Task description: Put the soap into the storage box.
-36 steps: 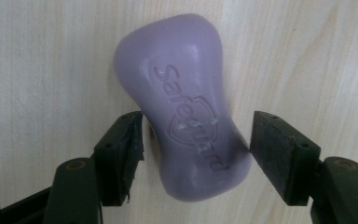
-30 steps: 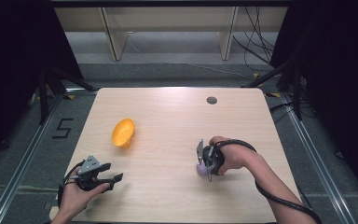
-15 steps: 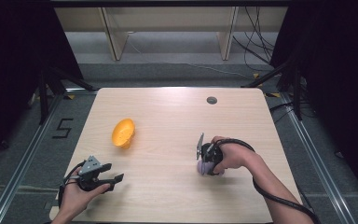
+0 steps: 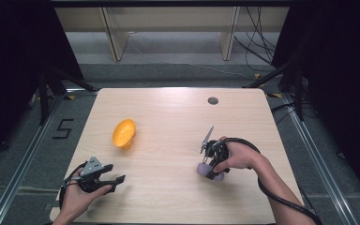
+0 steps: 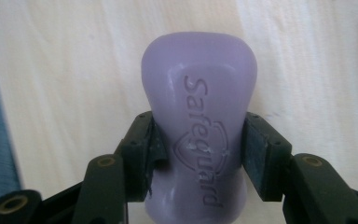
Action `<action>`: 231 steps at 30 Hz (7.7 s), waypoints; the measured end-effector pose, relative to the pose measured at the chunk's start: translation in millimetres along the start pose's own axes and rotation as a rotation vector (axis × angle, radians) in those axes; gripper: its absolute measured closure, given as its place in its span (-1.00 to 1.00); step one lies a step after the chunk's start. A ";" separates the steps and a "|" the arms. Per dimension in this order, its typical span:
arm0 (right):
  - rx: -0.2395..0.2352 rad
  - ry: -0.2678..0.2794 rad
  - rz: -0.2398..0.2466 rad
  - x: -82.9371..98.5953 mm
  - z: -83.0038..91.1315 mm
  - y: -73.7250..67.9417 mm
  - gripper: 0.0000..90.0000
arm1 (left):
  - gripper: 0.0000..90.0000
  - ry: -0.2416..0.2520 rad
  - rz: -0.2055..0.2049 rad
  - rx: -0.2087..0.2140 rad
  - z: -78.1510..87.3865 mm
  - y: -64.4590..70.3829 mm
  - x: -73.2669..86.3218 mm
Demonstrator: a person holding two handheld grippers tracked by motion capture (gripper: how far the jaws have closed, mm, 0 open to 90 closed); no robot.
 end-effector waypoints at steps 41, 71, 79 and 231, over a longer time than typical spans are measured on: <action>1.154 0.332 0.286 -29.9 32.9 -108.4 0.12 | -0.35 0.160 -0.058 0.290 -26.4 52.3 -78.2; 1.191 0.354 0.364 -47.5 26.4 -123.2 0.12 | -0.08 0.085 -0.057 0.442 -73.6 83.5 -126.2; 1.201 0.351 0.426 -50.3 26.4 -123.9 0.12 | 0.01 0.057 -0.065 0.493 -80.9 81.6 -128.7; 1.069 0.439 -0.148 53.6 46.6 -88.4 -0.22 | 0.31 0.493 0.056 -0.534 -24.0 -29.2 -105.9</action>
Point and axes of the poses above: each handheld gripper's, and its own axes: z roughly backward along the jaws, x roughly out of its underside, y roughly to its right, the point moved 3 cm from there along -z, roughly forward along the jaws, and after that the axes turned 11 degrees about x, right-handed, at the moved point
